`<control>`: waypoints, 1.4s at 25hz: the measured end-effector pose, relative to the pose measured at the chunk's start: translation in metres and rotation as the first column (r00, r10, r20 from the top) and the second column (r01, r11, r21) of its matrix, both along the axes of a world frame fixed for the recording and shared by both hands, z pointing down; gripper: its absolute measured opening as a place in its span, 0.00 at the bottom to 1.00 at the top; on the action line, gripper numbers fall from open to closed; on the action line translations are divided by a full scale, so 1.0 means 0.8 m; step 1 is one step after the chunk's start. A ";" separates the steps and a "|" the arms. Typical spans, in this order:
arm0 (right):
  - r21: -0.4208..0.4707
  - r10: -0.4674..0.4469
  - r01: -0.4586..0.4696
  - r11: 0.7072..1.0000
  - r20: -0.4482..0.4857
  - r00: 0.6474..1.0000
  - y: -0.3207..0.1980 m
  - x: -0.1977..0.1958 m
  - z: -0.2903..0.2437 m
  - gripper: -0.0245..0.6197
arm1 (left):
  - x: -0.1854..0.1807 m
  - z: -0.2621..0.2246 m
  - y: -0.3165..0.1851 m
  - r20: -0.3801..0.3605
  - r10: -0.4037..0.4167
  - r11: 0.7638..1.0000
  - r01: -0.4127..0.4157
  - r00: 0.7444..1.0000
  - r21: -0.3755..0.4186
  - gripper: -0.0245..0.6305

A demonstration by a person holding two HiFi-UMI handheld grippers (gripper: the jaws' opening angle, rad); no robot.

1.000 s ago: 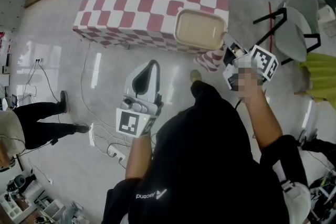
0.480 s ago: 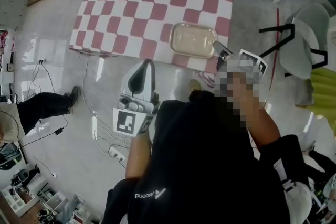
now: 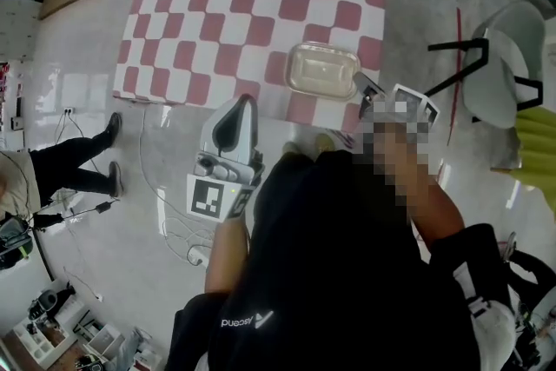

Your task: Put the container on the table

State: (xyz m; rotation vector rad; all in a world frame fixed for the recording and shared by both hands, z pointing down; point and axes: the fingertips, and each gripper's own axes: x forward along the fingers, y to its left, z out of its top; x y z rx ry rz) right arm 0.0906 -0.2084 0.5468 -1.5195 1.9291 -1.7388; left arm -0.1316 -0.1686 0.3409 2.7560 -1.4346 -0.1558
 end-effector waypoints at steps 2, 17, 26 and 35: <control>0.004 -0.004 0.004 1.000 -0.019 1.000 -0.002 0.000 0.002 0.14 | 0.000 -0.002 -0.007 -0.002 0.014 1.000 -0.014 1.000 0.000 0.05; 0.479 -0.072 0.405 0.779 -0.572 0.817 -0.002 -0.024 -0.156 0.28 | 0.003 -0.025 -0.020 -0.025 0.127 0.991 -0.125 0.992 0.047 0.05; 0.637 0.046 0.613 0.468 -0.710 0.702 0.029 -0.114 -0.256 0.10 | 0.011 -0.030 -0.015 -0.043 0.168 0.985 -0.166 0.985 0.048 0.05; 0.663 0.071 0.650 0.372 -0.718 0.692 0.066 -0.144 -0.271 0.04 | 0.022 -0.031 -0.004 -0.058 0.197 0.980 -0.195 0.979 0.046 0.05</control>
